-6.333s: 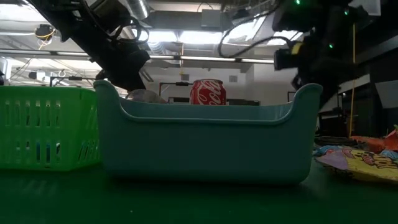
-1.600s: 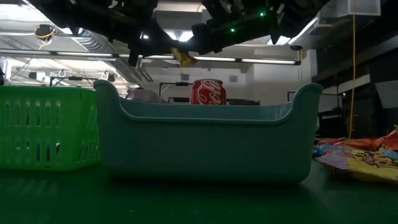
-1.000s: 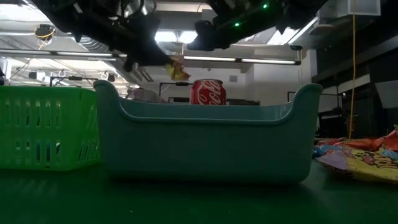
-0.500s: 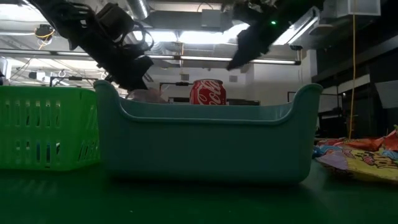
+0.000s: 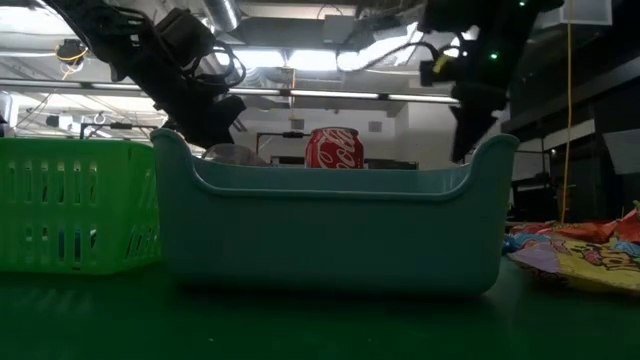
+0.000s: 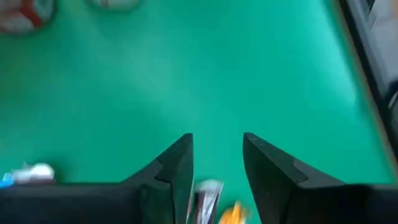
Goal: Sort candy
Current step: Put the red candy into the center orange bin
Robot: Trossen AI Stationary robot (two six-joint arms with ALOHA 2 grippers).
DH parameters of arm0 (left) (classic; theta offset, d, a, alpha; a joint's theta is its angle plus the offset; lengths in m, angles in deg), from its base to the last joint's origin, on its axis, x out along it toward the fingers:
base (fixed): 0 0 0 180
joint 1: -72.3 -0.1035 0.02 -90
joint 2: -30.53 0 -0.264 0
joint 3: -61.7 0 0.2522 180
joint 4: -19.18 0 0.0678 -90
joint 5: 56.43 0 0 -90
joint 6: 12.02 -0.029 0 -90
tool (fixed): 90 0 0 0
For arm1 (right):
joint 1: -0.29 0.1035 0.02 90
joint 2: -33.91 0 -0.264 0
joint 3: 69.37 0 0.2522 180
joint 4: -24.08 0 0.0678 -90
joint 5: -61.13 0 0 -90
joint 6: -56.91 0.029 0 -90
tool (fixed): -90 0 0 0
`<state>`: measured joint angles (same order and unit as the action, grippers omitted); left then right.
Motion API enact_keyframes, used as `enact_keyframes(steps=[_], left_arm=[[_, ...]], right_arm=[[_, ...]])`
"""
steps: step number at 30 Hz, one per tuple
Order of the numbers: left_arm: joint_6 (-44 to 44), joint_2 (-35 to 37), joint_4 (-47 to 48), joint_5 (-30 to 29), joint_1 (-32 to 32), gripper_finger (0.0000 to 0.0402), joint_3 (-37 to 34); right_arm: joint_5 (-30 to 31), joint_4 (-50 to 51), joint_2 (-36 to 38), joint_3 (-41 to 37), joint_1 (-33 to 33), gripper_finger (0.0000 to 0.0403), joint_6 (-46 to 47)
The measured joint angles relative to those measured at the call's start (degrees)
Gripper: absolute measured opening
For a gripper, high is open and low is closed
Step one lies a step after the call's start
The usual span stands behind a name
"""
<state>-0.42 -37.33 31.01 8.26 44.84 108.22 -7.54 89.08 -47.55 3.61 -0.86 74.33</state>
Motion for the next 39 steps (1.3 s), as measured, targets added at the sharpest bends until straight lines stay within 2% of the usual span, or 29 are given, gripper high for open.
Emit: enact_keyframes(steps=[3, 12, 20, 24, 29, 36, 39], left_arm=[[0.26, 0.0, 0.0, 0.01, -0.02, 0.0111, 0.0], [0.3, 0.0, -0.04, 0.09, 0.0, 0.0114, 0.0], [0.34, 0.0, -0.07, 0.09, 0.0, 0.0114, 0.0], [0.34, 0.0, -0.07, 0.09, 0.0, 0.0114, 0.0], [0.34, 0.0, -0.07, 0.11, 0.0, 0.0114, 0.0], [0.35, 0.0, -0.07, 0.1, 0.04, 0.0114, 0.0], [0.35, 0.0, -0.07, 0.12, 0.07, 0.0114, 0.0]], right_arm=[[-3.2, 3.75, -0.06, -0.51, -0.02, 0.0138, 3.41], [-12.37, 3.01, -0.19, -8.01, 0.0, 0.0138, 9.17], [-12.67, 1.88, -0.19, -11.82, 0.0, 0.0138, 16.34], [-12.77, -2.11, -0.19, -14.03, 0.0, 0.0138, 19.53], [-12.68, -8.44, -0.19, -17.84, 0.0, 0.0138, 19.86], [-11.83, -9.42, -0.19, -20.08, 0.0, 0.0137, 21.67], [-11.77, -9.42, -0.19, -20.33, 0.0, 0.0123, 21.67]])
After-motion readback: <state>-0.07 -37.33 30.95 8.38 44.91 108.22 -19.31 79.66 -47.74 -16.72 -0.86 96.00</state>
